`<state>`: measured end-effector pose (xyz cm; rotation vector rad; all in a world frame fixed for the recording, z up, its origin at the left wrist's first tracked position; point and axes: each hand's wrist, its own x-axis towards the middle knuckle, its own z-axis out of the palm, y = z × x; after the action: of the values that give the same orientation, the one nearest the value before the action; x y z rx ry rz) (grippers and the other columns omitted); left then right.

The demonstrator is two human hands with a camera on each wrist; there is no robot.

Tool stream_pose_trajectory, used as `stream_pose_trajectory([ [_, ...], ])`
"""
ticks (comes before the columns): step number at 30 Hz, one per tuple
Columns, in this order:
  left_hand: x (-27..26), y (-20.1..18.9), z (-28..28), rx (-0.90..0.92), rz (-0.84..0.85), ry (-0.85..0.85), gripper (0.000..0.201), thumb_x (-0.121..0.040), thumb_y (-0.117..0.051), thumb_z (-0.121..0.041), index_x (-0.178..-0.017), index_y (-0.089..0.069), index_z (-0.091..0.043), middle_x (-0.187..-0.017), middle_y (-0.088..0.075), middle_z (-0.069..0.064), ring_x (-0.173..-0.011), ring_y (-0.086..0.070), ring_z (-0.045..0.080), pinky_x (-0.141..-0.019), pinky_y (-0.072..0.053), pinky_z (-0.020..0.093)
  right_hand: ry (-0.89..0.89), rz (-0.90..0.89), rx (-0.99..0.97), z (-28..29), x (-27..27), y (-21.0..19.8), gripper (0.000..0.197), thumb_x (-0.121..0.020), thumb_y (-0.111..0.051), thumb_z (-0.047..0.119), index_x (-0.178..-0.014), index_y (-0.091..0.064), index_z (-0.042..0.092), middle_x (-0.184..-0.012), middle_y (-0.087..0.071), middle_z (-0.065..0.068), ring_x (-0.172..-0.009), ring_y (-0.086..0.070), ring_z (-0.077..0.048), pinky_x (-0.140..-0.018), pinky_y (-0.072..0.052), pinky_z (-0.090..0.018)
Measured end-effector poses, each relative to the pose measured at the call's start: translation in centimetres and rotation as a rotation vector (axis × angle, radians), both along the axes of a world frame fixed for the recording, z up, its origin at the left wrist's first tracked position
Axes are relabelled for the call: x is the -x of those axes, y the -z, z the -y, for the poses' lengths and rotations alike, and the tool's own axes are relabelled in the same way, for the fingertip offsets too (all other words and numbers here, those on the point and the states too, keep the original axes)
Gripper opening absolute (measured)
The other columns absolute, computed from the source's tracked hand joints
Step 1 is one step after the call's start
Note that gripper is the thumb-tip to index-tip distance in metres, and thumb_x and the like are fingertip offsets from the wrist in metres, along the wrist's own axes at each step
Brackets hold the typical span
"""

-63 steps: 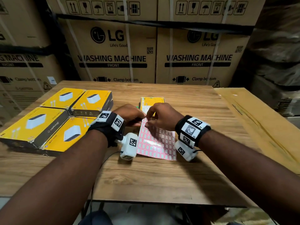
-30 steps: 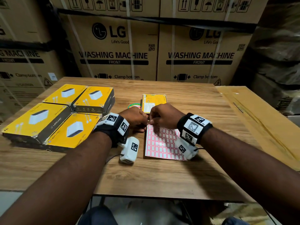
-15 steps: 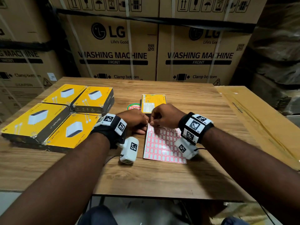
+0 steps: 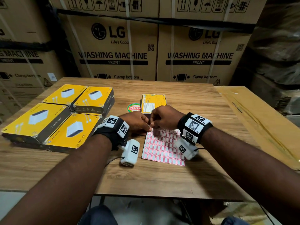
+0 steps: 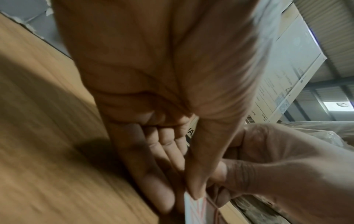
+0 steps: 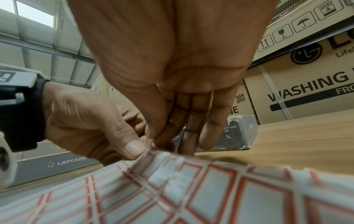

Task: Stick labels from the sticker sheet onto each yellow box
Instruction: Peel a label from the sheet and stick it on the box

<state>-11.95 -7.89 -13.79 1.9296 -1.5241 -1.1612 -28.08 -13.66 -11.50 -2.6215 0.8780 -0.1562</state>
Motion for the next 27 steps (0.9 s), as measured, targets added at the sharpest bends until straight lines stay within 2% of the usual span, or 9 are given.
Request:
stream_pose_trajectory([
  [4,0.0,0.1,0.0,0.000,0.002,0.014,0.036,-0.063,-0.083,-0.023,-0.090,-0.073,-0.003,-0.095,-0.072,0.022,-0.081,-0.064,0.022,-0.092,-0.052,0.048,0.001,-0.023,-0.006,-0.1,-0.1,0.0,0.006,-0.085,-0.069,0.018,-0.091,-0.069,0.017,-0.086,-0.065,0.003,-0.079,-0.055,-0.010,-0.059,-0.037,-0.018],
  [7,0.0,0.1,-0.2,-0.006,-0.008,0.008,0.031,-0.070,-0.083,-0.017,-0.093,-0.072,0.000,-0.094,-0.072,0.021,-0.081,-0.065,0.022,-0.091,-0.053,0.045,0.019,-0.005,0.018,-0.1,-0.3,0.1,0.007,-0.084,-0.067,0.016,-0.091,-0.069,0.017,-0.086,-0.065,0.004,-0.080,-0.057,-0.012,-0.063,-0.038,-0.022],
  [11,0.3,-0.1,-0.6,-0.007,-0.040,-0.005,0.015,-0.077,-0.078,-0.005,-0.091,-0.071,-0.006,-0.097,-0.073,0.018,-0.085,-0.066,0.022,-0.090,-0.053,0.038,0.049,0.051,-0.001,0.4,0.0,-0.2,0.007,-0.083,-0.063,0.013,-0.084,-0.067,0.019,-0.078,-0.061,0.009,-0.078,-0.056,-0.012,-0.058,-0.034,-0.015],
  [15,0.6,-0.7,-0.7,0.000,0.032,-0.009,0.015,-0.081,-0.076,-0.012,-0.094,-0.068,-0.014,-0.080,-0.069,0.003,-0.070,-0.065,0.013,-0.068,-0.055,0.023,0.072,-0.044,-0.073,0.7,0.6,-0.4,0.011,-0.087,-0.062,0.017,-0.094,-0.069,0.014,-0.089,-0.067,-0.001,-0.083,-0.058,-0.017,-0.063,-0.039,-0.023],
  [18,0.4,-1.9,-0.8,-0.048,-0.021,-0.036,0.007,-0.085,-0.071,-0.009,-0.091,-0.067,-0.009,-0.073,-0.070,0.008,-0.061,-0.066,0.018,-0.078,-0.058,0.039,0.100,-0.057,-0.138,1.1,1.2,-1.0,0.009,-0.089,-0.059,0.014,-0.087,-0.067,0.017,-0.086,-0.066,-0.001,-0.082,-0.057,-0.015,-0.064,-0.041,-0.025],
  [20,0.0,-2.8,-0.4,0.021,0.172,-0.061,0.007,-0.087,-0.071,-0.017,-0.091,-0.070,-0.011,-0.069,-0.071,0.001,-0.066,-0.068,0.016,-0.081,-0.057,0.037,0.128,-0.031,-0.186,1.5,1.6,-1.6,0.012,-0.091,-0.059,0.014,-0.082,-0.065,0.019,-0.086,-0.064,0.000,-0.081,-0.055,-0.014,-0.063,-0.042,-0.025],
  [22,-0.2,-3.8,0.0,0.178,0.427,-0.129,0.009,-0.085,-0.072,-0.024,-0.087,-0.072,-0.016,-0.078,-0.073,-0.002,-0.074,-0.067,0.014,-0.079,-0.056,0.030,0.173,0.019,-0.184,2.0,2.0,-1.9,0.017,-0.091,-0.060,0.014,-0.076,-0.063,0.022,-0.080,-0.061,0.005,-0.078,-0.053,-0.012,-0.061,-0.040,-0.022],
  [24,-0.2,-4.2,0.6,0.272,0.540,-0.198,0.009,-0.083,-0.071,-0.023,-0.091,-0.071,-0.018,-0.095,-0.073,0.000,-0.089,-0.066,0.017,-0.077,-0.051,0.027,0.221,0.073,-0.167,2.5,2.0,-2.1,0.013,-0.091,-0.060,0.014,-0.079,-0.064,0.019,-0.078,-0.058,0.007,-0.079,-0.053,-0.012,-0.059,-0.039,-0.021],
  [27,-0.1,-3.6,1.5,0.201,0.584,-0.141,0.046,-0.080,-0.076,-0.022,-0.123,-0.058,-0.025,-0.126,-0.062,0.002,-0.112,-0.058,0.021,-0.080,-0.042,0.024,0.236,0.078,-0.167,2.9,1.8,-2.2,0.007,-0.090,-0.062,0.013,-0.087,-0.067,0.014,-0.083,-0.060,0.006,-0.087,-0.054,-0.014,-0.063,-0.041,-0.023],
])
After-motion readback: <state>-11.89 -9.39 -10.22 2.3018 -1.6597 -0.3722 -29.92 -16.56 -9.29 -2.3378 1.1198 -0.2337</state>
